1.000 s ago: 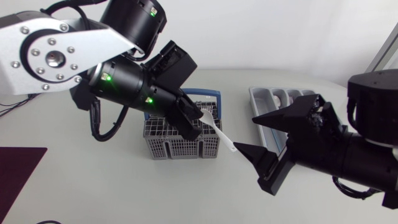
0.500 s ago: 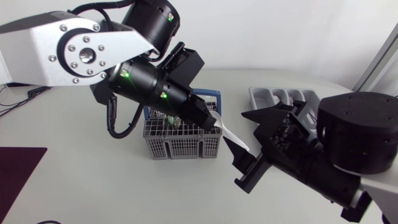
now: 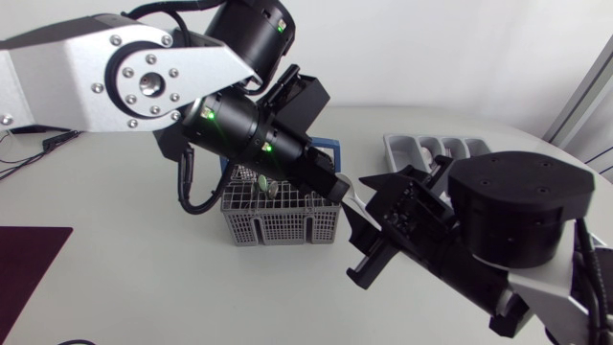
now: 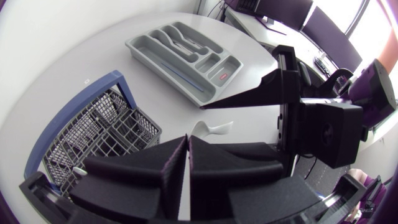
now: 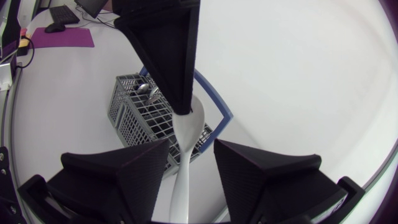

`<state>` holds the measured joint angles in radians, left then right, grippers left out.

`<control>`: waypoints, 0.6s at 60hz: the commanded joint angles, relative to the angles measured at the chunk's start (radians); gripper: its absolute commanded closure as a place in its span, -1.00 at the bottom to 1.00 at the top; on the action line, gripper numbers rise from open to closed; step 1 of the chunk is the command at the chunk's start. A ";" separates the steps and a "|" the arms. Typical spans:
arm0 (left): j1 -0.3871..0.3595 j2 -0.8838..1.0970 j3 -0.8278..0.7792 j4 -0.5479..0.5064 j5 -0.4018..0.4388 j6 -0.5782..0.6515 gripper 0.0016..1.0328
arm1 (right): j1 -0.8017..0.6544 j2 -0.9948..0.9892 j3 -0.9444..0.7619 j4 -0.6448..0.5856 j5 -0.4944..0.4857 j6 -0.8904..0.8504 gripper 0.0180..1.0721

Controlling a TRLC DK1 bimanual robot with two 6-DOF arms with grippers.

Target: Unload the cutlery basket into the drawer organizer.

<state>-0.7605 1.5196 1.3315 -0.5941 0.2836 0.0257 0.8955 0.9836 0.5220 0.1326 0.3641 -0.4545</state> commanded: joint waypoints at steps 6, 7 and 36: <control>-0.003 0.016 0.031 -0.007 0.008 -0.020 0.71 | -0.006 0.033 -0.033 0.025 0.010 -0.016 0.15; -0.003 0.016 0.031 -0.007 0.008 -0.020 0.71 | -0.006 0.035 -0.033 0.025 0.010 -0.016 0.15; -0.003 0.010 0.015 -0.007 0.022 -0.021 0.71 | -0.018 0.046 -0.040 0.035 0.036 -0.013 0.54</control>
<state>-0.7605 1.5196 1.3315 -0.5941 0.2909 0.0257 0.8818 1.0172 0.5018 0.1547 0.3901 -0.4572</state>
